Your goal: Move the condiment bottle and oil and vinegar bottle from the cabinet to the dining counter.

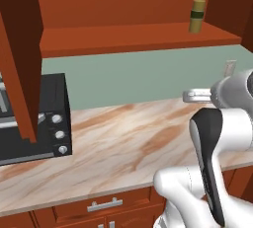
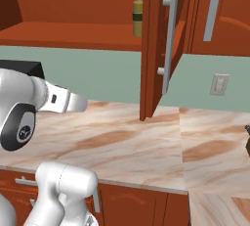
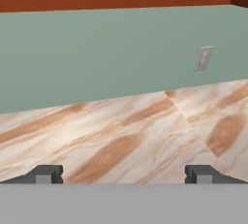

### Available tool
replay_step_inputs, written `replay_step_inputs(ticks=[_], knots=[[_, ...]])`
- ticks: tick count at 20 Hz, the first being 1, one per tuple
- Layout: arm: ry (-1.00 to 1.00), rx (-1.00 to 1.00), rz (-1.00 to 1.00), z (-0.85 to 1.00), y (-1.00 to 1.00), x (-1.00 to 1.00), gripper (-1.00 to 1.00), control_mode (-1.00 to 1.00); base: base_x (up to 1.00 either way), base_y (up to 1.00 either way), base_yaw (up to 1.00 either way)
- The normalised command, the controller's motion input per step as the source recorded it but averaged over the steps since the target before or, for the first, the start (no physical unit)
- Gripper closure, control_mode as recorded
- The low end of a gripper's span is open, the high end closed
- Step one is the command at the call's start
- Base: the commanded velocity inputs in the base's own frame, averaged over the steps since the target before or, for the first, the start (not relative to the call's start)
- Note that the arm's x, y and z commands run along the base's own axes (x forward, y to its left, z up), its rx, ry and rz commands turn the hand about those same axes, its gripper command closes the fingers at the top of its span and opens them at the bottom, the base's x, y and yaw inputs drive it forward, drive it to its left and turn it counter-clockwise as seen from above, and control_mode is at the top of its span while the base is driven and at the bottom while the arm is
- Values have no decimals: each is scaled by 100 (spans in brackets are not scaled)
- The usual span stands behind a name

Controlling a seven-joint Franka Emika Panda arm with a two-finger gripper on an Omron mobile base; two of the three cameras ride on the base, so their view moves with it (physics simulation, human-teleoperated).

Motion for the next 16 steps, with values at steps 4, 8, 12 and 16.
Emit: replay_step_inputs(ticks=[4,8,12,16], knots=[[4,1,0,53,2,-5,-100,-100,0,0,0],[2,-1,0,55,0,-2,-100,-100,0,0,0],[-6,-5,0,50,0,0,-100,-100,0,0,0],[-20,-10,0,41,4,9,-100,-100,0,0,0]])
